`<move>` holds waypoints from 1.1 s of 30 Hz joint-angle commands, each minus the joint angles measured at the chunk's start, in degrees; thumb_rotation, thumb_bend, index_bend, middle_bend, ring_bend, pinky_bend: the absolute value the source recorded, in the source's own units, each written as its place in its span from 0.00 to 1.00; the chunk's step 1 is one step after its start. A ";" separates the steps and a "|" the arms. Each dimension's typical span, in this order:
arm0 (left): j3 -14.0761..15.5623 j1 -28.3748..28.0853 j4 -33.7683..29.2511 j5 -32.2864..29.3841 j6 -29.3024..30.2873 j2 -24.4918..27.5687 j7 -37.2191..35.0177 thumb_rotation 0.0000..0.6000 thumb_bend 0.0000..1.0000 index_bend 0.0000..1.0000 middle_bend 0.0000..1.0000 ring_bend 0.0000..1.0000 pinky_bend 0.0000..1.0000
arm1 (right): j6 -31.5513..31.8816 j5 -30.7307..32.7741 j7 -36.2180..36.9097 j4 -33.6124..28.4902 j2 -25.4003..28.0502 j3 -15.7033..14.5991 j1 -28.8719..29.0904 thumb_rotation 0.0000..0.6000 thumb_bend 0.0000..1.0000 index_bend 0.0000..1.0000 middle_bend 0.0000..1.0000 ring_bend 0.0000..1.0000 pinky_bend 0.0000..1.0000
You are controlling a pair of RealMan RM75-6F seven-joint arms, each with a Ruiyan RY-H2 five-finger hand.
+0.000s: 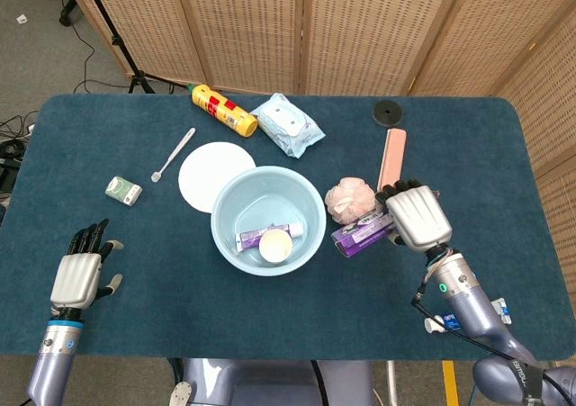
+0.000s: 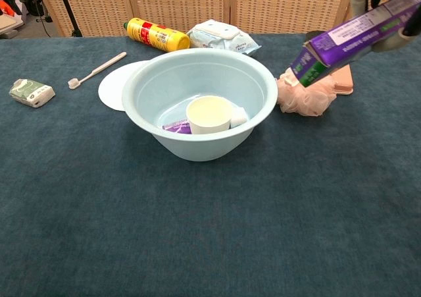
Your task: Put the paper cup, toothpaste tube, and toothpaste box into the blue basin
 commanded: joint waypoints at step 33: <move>0.38 -0.57 2.16 -0.43 -2.67 -1.41 -0.55 1.00 0.26 0.36 0.06 0.03 0.08 | -2.46 17.66 -12.03 8.39 -17.49 3.45 24.54 1.00 0.23 0.61 0.35 0.35 0.38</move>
